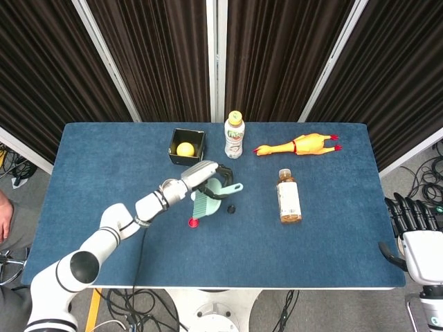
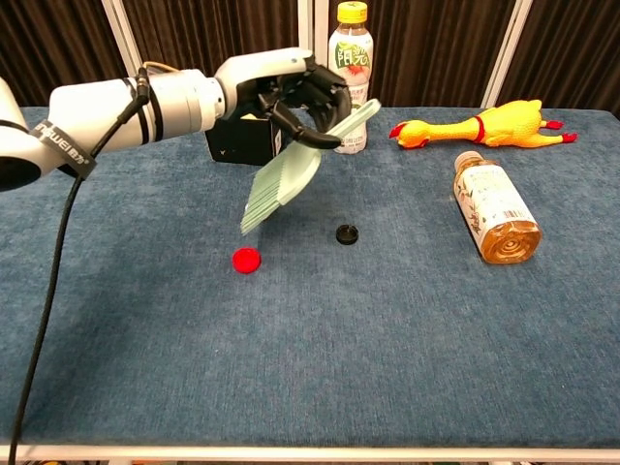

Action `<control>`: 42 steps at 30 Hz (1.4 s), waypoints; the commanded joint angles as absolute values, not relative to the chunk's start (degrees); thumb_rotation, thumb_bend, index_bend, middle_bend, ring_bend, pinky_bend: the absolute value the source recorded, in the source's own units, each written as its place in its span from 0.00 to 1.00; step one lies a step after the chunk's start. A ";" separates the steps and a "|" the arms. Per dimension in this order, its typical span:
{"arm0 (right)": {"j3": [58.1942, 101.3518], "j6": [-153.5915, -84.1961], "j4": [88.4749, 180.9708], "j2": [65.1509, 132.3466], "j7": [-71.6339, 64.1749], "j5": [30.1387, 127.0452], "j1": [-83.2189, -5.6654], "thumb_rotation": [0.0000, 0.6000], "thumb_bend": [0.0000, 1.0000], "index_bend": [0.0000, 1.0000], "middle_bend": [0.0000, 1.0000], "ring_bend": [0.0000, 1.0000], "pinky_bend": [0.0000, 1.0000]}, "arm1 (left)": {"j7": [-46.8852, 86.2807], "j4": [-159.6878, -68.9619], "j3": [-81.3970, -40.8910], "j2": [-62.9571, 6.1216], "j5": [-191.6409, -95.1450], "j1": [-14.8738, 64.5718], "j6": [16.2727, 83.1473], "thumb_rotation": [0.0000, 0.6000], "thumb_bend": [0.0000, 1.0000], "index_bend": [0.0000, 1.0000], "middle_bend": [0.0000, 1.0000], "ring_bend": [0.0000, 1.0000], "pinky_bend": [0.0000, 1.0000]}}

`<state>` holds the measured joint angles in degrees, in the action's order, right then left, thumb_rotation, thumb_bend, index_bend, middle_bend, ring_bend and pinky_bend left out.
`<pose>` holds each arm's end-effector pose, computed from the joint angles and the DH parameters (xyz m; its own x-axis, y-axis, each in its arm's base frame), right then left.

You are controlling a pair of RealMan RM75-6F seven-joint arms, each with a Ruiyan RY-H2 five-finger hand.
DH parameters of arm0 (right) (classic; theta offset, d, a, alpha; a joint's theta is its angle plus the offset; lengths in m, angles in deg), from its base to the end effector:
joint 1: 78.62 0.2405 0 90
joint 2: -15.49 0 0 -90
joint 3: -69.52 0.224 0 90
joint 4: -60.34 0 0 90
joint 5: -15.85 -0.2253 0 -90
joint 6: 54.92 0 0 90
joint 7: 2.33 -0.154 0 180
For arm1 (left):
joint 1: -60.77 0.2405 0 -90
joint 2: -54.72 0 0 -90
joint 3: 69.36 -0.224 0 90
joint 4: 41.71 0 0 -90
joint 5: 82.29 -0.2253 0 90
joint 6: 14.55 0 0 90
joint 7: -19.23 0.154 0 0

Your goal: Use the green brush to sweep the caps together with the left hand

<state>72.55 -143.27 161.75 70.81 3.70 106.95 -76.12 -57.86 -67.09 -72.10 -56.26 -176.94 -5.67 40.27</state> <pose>-0.2600 -0.1771 0.1627 0.4881 0.0474 0.8715 -0.8691 -0.0650 0.4903 -0.0579 0.4290 -0.0794 0.0052 0.6193 0.7852 0.8013 -0.4723 0.3672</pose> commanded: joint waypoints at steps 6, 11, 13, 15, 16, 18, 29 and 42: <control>72.34 -143.92 161.32 70.75 3.33 106.80 -76.67 1.00 0.15 0.00 0.00 0.00 0.00 | -59.29 -62.69 -71.75 -59.65 -173.67 -4.86 28.90 1.00 0.41 0.55 0.61 0.40 0.36; 72.58 -143.62 162.38 70.69 4.70 106.32 -76.48 1.00 0.15 0.00 0.00 0.00 0.00 | -61.46 -60.54 -72.41 -61.27 -174.23 -5.15 27.80 1.00 0.41 0.55 0.61 0.40 0.36; 72.66 -143.65 162.66 70.63 5.18 106.20 -76.49 1.00 0.15 0.00 0.00 0.00 0.00 | -62.12 -60.20 -72.46 -61.77 -174.45 -5.33 28.43 1.00 0.41 0.55 0.61 0.40 0.36; 72.66 -143.75 162.83 70.53 5.29 106.17 -76.56 1.00 0.15 0.00 0.00 0.00 0.00 | -63.27 -60.43 -72.34 -62.08 -174.61 -5.74 29.26 1.00 0.41 0.55 0.61 0.40 0.36; 72.65 -143.86 162.85 70.47 5.31 106.16 -76.64 1.00 0.15 0.00 0.00 0.00 0.00 | -63.54 -60.47 -72.40 -62.19 -174.81 -6.04 29.53 1.00 0.41 0.55 0.61 0.40 0.36; 72.64 -144.46 162.68 70.46 5.36 106.28 -76.94 1.00 0.15 0.00 0.00 0.00 0.00 | -63.63 -60.44 -72.60 -62.66 -175.32 -6.91 29.84 1.00 0.41 0.55 0.61 0.40 0.36; 72.76 -146.27 161.00 70.64 3.56 106.10 -78.08 1.00 0.15 0.00 0.00 0.00 0.00 | -63.85 -62.70 -72.25 -64.28 -176.72 -12.12 31.34 1.00 0.41 0.55 0.61 0.40 0.36; 74.54 -145.74 158.66 71.14 1.38 107.68 -75.68 1.00 0.15 0.00 0.00 0.00 0.00 | -48.33 -76.10 -68.81 -54.10 -172.03 -6.42 37.39 1.00 0.41 0.55 0.61 0.40 0.26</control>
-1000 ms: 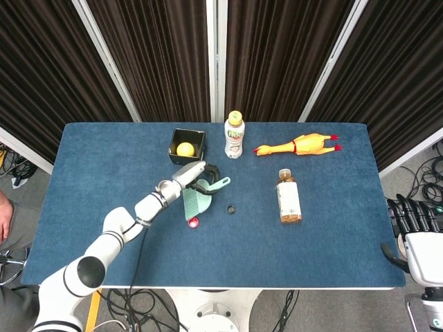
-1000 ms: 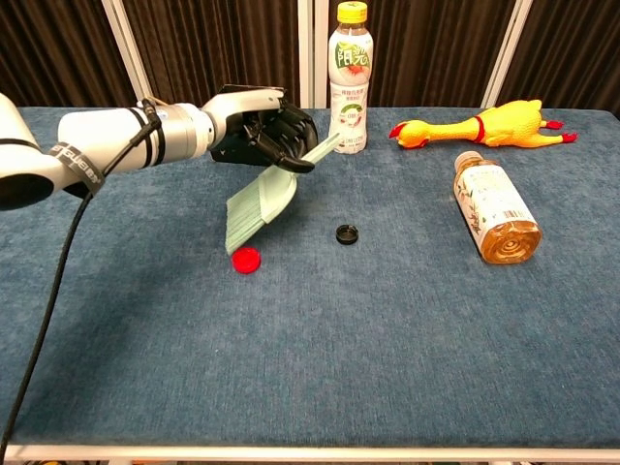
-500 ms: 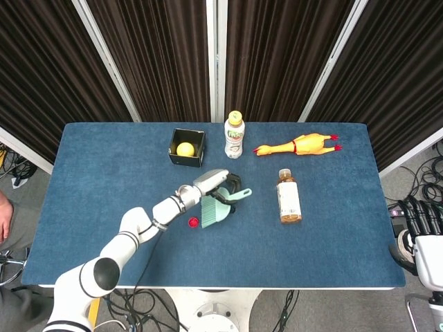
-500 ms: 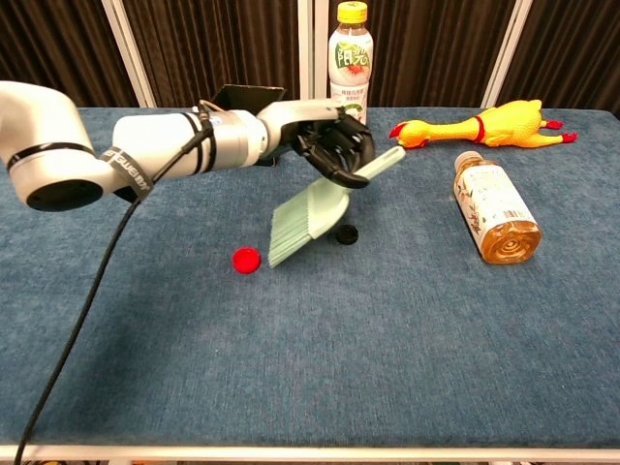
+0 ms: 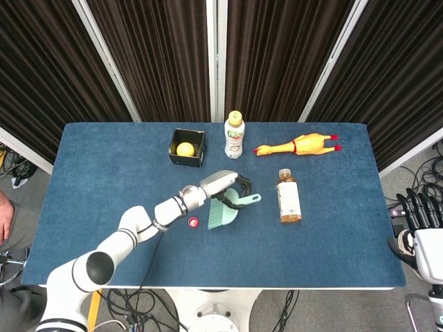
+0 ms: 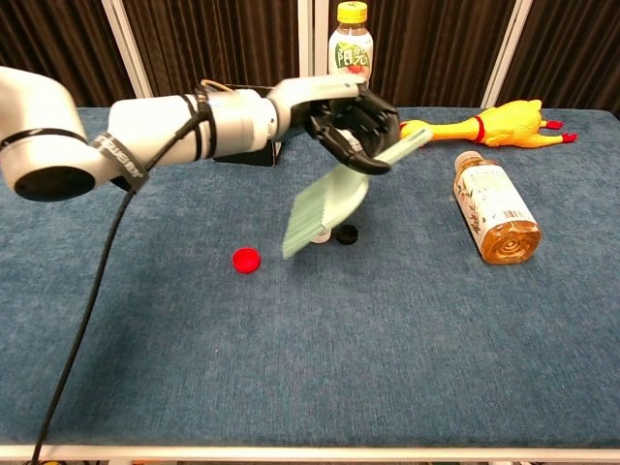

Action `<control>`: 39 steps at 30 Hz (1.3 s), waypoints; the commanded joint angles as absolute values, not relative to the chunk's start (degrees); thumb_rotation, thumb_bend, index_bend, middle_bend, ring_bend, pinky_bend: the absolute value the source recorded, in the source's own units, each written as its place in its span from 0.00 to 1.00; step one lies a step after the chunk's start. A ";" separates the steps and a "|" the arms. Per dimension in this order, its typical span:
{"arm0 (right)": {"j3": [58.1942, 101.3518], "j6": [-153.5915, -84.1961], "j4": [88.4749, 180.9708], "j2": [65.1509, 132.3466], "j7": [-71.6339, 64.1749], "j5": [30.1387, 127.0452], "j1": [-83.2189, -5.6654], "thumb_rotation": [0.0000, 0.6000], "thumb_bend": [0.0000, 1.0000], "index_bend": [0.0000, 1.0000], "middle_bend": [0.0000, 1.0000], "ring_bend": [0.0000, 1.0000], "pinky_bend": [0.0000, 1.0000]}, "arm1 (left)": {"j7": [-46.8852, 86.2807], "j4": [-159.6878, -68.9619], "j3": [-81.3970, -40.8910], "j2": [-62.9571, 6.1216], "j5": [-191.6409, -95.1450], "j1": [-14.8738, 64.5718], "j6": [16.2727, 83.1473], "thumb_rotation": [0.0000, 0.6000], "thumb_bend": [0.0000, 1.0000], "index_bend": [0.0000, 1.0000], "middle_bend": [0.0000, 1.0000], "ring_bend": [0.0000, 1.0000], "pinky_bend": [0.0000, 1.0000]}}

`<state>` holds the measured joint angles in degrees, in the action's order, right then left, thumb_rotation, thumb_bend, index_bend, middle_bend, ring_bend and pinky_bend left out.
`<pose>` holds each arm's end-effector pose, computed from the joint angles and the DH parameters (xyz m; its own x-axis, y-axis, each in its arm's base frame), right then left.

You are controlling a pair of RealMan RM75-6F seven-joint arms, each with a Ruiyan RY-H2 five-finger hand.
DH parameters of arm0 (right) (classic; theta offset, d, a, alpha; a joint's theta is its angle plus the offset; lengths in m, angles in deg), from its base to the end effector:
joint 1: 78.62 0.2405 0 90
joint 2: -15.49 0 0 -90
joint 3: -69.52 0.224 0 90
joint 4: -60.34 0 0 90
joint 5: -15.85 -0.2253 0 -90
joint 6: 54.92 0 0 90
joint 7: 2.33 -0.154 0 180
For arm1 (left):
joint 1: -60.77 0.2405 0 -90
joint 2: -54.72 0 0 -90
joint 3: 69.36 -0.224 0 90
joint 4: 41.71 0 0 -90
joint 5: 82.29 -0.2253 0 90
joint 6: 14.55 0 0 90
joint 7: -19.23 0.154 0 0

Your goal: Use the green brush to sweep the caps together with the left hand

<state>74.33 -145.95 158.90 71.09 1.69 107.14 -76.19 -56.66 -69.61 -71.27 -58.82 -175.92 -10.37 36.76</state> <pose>-0.2634 -0.1831 0.1765 0.4897 0.1239 0.8630 -0.8639 -0.0644 0.4995 -0.0202 0.4140 -0.1087 0.0285 0.6730 0.7391 0.7872 -0.4708 0.3983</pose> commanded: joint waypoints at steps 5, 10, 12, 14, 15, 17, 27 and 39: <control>74.92 -144.11 158.13 71.32 0.72 108.42 -73.99 1.00 0.15 0.00 0.00 0.00 0.00 | -32.72 -91.08 -65.80 -46.78 -164.84 0.60 38.24 1.00 0.42 0.55 0.61 0.40 0.24; 75.04 -143.53 157.21 72.01 -0.01 108.85 -73.09 1.00 0.15 0.00 0.00 0.00 0.00 | -15.85 -104.01 -64.03 -43.33 -157.06 6.66 39.71 1.00 0.41 0.55 0.61 0.40 0.22; 74.96 -143.26 156.92 72.17 -0.31 108.88 -72.88 1.00 0.15 0.00 0.00 0.00 0.00 | -10.74 -108.23 -63.44 -42.90 -154.53 8.84 41.26 1.00 0.41 0.55 0.61 0.40 0.22; 74.83 -143.14 156.74 72.23 -0.58 109.03 -72.75 1.00 0.15 0.00 0.00 0.00 0.00 | -6.01 -110.64 -62.78 -43.61 -152.66 10.91 43.95 1.00 0.41 0.55 0.61 0.40 0.22; 74.78 -143.13 156.72 72.26 -0.69 109.10 -72.71 1.00 0.15 0.00 0.00 0.00 0.00 | -4.12 -111.23 -62.49 -44.21 -152.04 11.74 45.27 1.00 0.41 0.55 0.61 0.40 0.22; 74.64 -143.12 156.68 72.24 -0.77 109.19 -72.69 1.00 0.15 0.00 0.00 0.00 0.00 | -0.74 -112.15 -61.86 -45.85 -150.96 13.49 48.01 1.00 0.41 0.55 0.61 0.40 0.22; 73.79 -144.32 156.86 72.15 -0.69 109.10 -73.79 1.00 0.15 0.00 0.00 0.00 0.00 | 1.65 -105.05 -59.06 -55.94 -151.14 16.95 52.87 1.00 0.40 0.55 0.61 0.40 0.22; 73.20 -145.88 157.37 71.58 -0.51 108.97 -75.18 1.00 0.15 0.00 0.00 0.00 0.00 | -1.87 -92.74 -57.82 -64.65 -154.80 17.04 51.83 1.00 0.41 0.55 0.61 0.40 0.22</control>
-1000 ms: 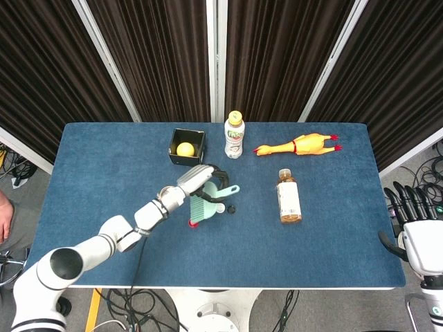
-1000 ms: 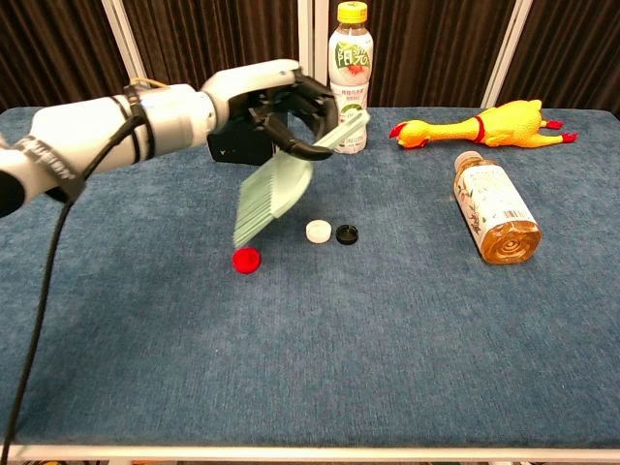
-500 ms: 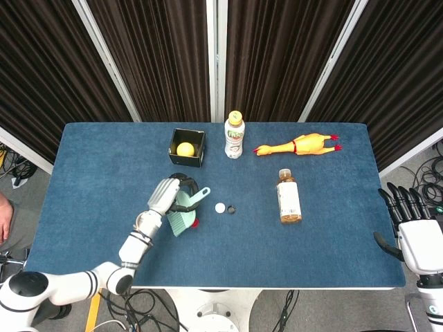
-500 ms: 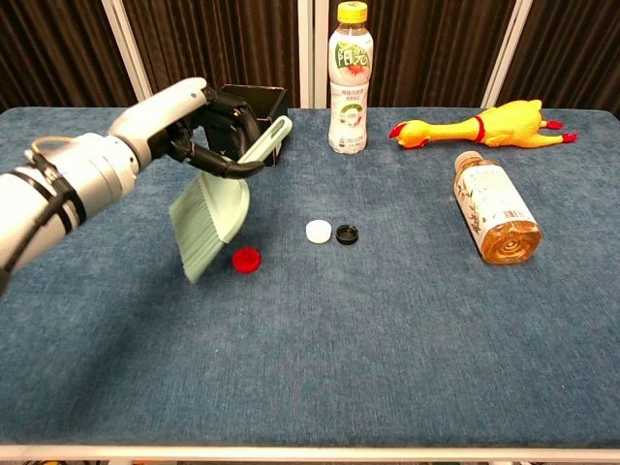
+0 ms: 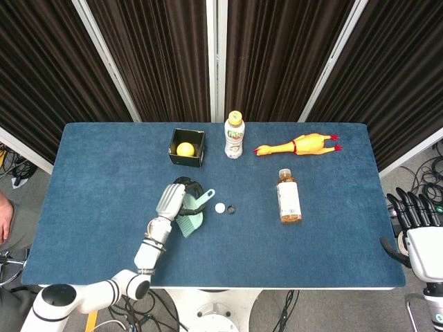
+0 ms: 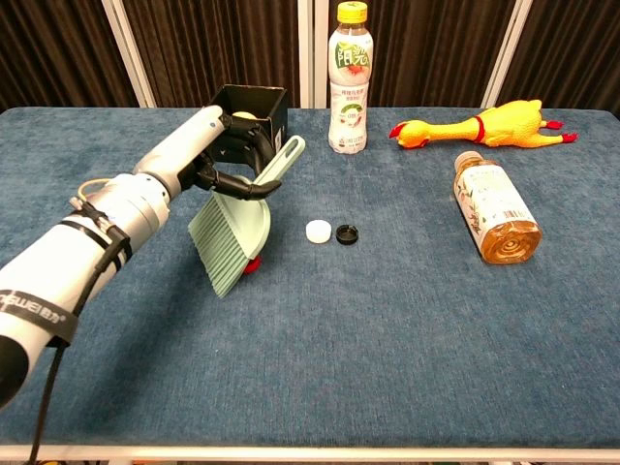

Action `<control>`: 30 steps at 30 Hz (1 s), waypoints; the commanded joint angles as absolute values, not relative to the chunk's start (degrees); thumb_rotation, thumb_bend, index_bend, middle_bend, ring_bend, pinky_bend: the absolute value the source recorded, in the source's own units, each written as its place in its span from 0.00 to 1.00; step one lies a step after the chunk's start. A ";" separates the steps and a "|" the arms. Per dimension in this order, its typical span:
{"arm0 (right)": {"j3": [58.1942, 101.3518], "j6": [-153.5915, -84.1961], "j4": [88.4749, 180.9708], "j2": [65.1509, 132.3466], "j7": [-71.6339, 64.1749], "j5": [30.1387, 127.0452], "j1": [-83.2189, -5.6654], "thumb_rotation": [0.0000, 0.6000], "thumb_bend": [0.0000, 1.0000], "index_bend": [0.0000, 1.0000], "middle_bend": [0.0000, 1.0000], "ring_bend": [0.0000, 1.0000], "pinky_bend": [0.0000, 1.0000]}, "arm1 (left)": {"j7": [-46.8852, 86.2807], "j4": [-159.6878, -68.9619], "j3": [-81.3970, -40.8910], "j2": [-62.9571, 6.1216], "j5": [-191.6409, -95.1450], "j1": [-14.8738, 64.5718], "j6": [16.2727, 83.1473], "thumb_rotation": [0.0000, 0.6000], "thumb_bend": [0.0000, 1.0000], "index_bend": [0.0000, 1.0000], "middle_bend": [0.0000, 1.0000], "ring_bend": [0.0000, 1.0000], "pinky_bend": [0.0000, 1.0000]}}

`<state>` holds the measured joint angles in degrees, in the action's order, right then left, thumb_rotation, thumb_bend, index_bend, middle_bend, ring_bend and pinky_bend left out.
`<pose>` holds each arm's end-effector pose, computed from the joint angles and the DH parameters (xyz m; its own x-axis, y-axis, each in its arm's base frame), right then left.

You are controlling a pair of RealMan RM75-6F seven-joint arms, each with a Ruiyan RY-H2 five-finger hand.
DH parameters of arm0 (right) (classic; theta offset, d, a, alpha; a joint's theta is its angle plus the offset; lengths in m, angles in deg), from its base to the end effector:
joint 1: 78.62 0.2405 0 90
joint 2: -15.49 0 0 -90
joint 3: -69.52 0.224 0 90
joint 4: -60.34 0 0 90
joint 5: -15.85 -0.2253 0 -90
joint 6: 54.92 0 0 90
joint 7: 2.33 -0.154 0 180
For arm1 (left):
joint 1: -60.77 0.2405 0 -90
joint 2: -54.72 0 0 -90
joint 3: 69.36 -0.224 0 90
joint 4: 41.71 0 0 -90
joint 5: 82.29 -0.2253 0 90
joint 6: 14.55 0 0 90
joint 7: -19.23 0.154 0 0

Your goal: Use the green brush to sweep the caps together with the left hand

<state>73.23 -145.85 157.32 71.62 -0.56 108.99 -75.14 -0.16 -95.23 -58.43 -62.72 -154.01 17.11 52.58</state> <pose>-0.2628 -0.1840 0.1715 0.4710 0.1111 0.8751 -0.8689 -0.1129 0.4820 -0.0999 0.3313 -0.1114 -0.1778 0.2506 0.9516 0.9357 -0.2563 0.2424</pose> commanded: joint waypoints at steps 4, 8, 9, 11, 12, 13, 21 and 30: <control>73.08 -146.06 157.56 71.51 -0.29 109.08 -75.36 1.00 0.15 0.00 0.00 0.00 0.00 | -3.72 -89.14 -56.52 -66.89 -155.91 15.66 50.94 1.00 0.41 0.55 0.62 0.40 0.22; 73.01 -146.08 157.56 71.51 -0.31 108.62 -75.64 1.00 0.15 0.00 0.00 0.00 0.00 | -4.86 -85.91 -54.82 -69.22 -156.68 13.33 49.55 1.00 0.41 0.55 0.62 0.40 0.22; 73.01 -146.07 157.55 71.46 -0.35 108.42 -75.72 1.00 0.15 0.00 0.00 0.00 0.00 | -5.26 -84.91 -54.19 -69.97 -156.78 12.58 49.21 1.00 0.41 0.55 0.62 0.40 0.22; 73.02 -146.15 157.52 71.38 -0.38 108.17 -75.88 1.00 0.15 0.00 0.00 0.00 0.00 | -5.71 -83.29 -53.31 -71.06 -156.89 11.42 48.62 1.00 0.41 0.55 0.62 0.40 0.22; 73.03 -146.25 157.49 71.34 -0.40 108.04 -75.99 1.00 0.15 0.00 0.00 0.00 0.00 | -5.93 -82.13 -52.69 -71.81 -156.91 10.59 48.20 1.00 0.41 0.55 0.62 0.40 0.22; 73.05 -146.32 157.45 71.31 -0.41 107.93 -76.06 1.00 0.15 0.00 0.00 0.00 0.00 | -6.16 -81.31 -52.24 -72.33 -156.89 9.95 47.78 1.00 0.41 0.55 0.62 0.40 0.22; 73.14 -146.40 157.22 71.09 -0.70 107.06 -76.50 1.00 0.15 0.00 0.00 0.00 0.00 | -7.95 -76.13 -49.32 -75.28 -156.41 4.50 44.02 1.00 0.41 0.55 0.62 0.40 0.22; 73.29 -146.98 156.96 70.95 -1.31 106.45 -77.11 1.00 0.15 0.00 0.00 0.00 0.00 | -7.82 -77.26 -49.08 -75.28 -154.83 0.53 43.14 1.00 0.41 0.55 0.62 0.40 0.22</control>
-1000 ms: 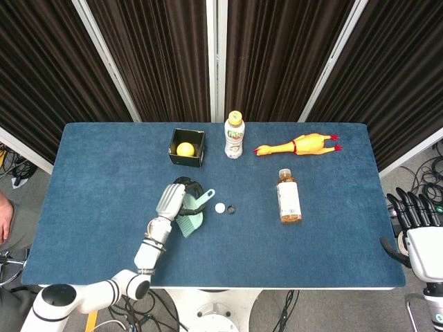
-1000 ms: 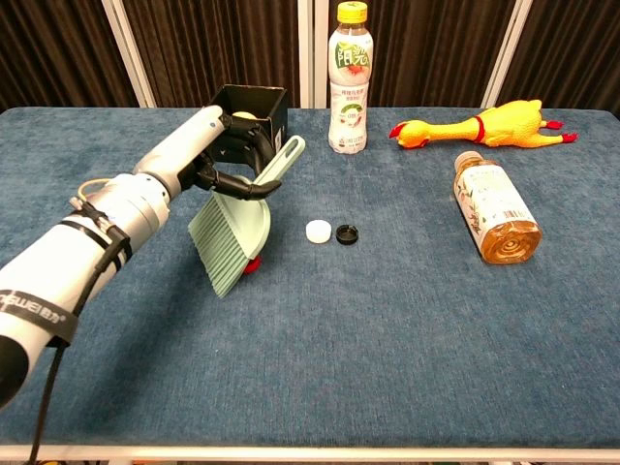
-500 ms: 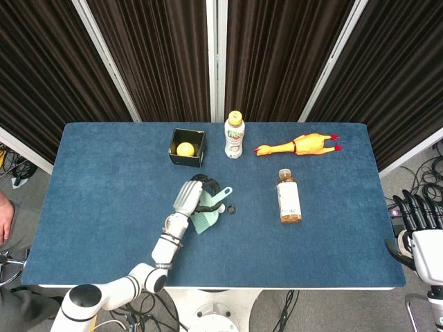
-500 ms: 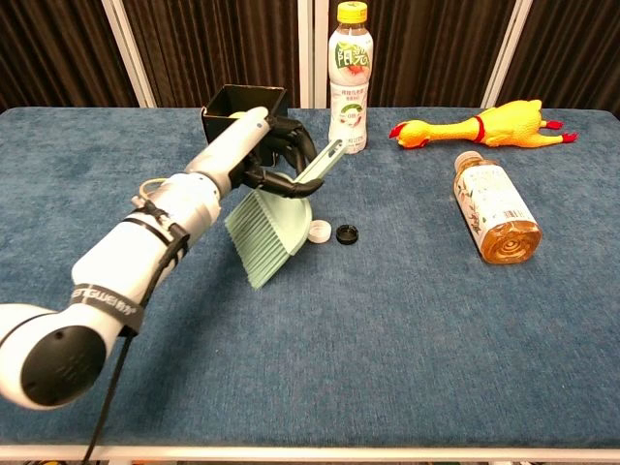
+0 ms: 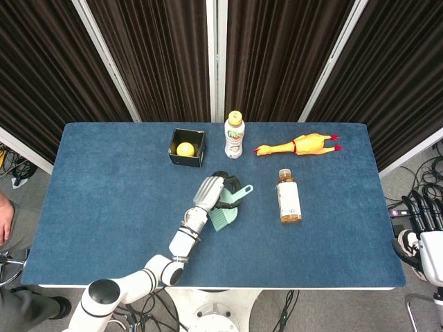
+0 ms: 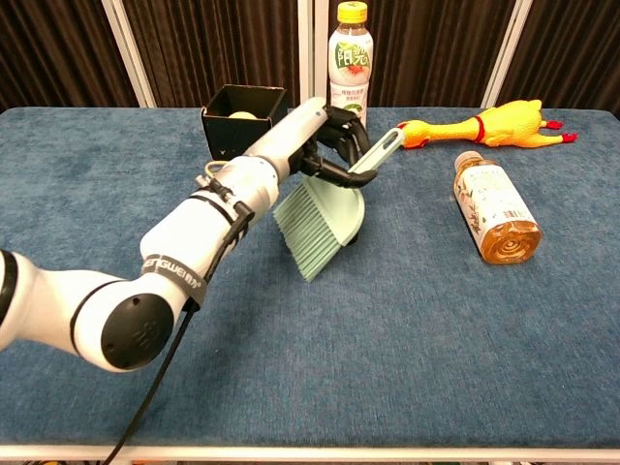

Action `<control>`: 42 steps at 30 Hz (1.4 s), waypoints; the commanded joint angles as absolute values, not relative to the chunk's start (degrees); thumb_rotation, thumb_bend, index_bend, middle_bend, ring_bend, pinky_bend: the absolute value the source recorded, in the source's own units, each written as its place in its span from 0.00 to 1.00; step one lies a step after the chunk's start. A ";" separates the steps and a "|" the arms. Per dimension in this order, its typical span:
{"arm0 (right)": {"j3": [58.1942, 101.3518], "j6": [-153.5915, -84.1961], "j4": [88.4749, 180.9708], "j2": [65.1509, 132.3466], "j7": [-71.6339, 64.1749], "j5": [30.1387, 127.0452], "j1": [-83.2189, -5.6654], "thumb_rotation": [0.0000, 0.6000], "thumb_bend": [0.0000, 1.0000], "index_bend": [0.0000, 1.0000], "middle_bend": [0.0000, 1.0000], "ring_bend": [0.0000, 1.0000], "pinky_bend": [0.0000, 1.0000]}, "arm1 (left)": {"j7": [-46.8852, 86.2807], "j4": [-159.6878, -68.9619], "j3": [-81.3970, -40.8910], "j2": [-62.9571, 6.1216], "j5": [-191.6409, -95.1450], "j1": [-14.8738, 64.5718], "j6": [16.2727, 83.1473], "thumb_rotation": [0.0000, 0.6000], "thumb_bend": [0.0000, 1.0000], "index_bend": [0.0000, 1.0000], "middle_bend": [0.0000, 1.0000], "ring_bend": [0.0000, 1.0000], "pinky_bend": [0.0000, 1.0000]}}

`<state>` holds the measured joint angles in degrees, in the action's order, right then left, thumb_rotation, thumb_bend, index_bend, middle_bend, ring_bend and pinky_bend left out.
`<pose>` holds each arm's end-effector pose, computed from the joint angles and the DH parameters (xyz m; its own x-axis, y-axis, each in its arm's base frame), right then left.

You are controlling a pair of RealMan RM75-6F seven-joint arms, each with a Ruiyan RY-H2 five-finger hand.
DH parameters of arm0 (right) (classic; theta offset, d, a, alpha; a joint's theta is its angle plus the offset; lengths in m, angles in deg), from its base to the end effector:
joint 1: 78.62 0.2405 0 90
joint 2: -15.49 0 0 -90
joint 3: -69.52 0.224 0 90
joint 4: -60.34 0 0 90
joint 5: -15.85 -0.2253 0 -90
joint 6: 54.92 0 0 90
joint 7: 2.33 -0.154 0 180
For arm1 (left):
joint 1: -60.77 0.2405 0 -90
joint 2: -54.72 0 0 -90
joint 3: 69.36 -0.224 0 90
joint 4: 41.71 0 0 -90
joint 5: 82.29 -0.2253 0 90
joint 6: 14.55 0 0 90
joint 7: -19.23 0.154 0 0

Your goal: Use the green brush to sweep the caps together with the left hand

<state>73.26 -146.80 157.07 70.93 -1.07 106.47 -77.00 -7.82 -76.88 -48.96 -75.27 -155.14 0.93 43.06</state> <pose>-0.2750 -0.1757 0.1807 0.4802 0.1115 0.8700 -0.8725 -0.0410 0.4869 -0.0167 0.3618 -0.1510 -0.2120 0.3384 0.9168 0.8904 -0.3197 0.3239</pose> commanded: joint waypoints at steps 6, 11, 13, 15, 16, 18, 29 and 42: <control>73.37 -147.27 156.26 71.00 -2.18 106.38 -77.34 1.00 0.15 0.00 0.00 0.00 0.00 | -9.33 -77.22 -50.56 -73.66 -157.37 1.48 47.20 1.00 0.41 0.55 0.62 0.40 0.22; 73.53 -146.84 155.70 71.29 -2.87 107.04 -76.73 1.00 0.15 0.00 0.00 0.00 0.00 | -9.83 -84.28 -54.10 -63.95 -161.07 6.09 50.16 1.00 0.41 0.55 0.62 0.40 0.22; 73.57 -146.51 155.45 71.67 -3.13 107.58 -76.27 1.00 0.15 0.00 0.00 0.00 0.00 | -8.00 -89.01 -56.41 -58.12 -162.30 8.28 49.44 1.00 0.41 0.55 0.62 0.40 0.22; 73.55 -146.13 155.14 72.07 -3.41 108.05 -75.85 1.00 0.15 0.00 0.00 0.00 0.00 | -4.55 -93.52 -59.20 -52.16 -163.10 9.92 46.80 1.00 0.41 0.55 0.62 0.40 0.22; 73.55 -145.98 155.03 72.24 -3.50 108.23 -75.67 1.00 0.15 0.00 0.00 0.00 0.00 | -2.94 -95.28 -60.26 -49.87 -163.18 10.45 45.43 1.00 0.41 0.55 0.62 0.40 0.22; 73.55 -145.63 154.81 72.61 -3.60 108.49 -75.30 1.00 0.15 0.00 0.00 0.00 0.00 | 0.66 -98.71 -62.31 -45.45 -162.74 11.28 41.78 1.00 0.41 0.55 0.62 0.40 0.22; 73.36 -145.10 154.82 73.11 -3.15 108.36 -75.03 1.00 0.15 0.00 0.00 0.00 0.00 | 14.78 -107.03 -64.73 -39.21 -155.12 10.97 27.76 1.00 0.41 0.55 0.61 0.40 0.22; 73.06 -143.98 153.97 72.71 -4.65 107.36 -74.97 1.00 0.15 0.00 0.00 0.00 0.00 | 20.76 -114.80 -62.68 -35.44 -150.74 15.03 33.50 1.00 0.24 0.18 0.23 0.18 0.23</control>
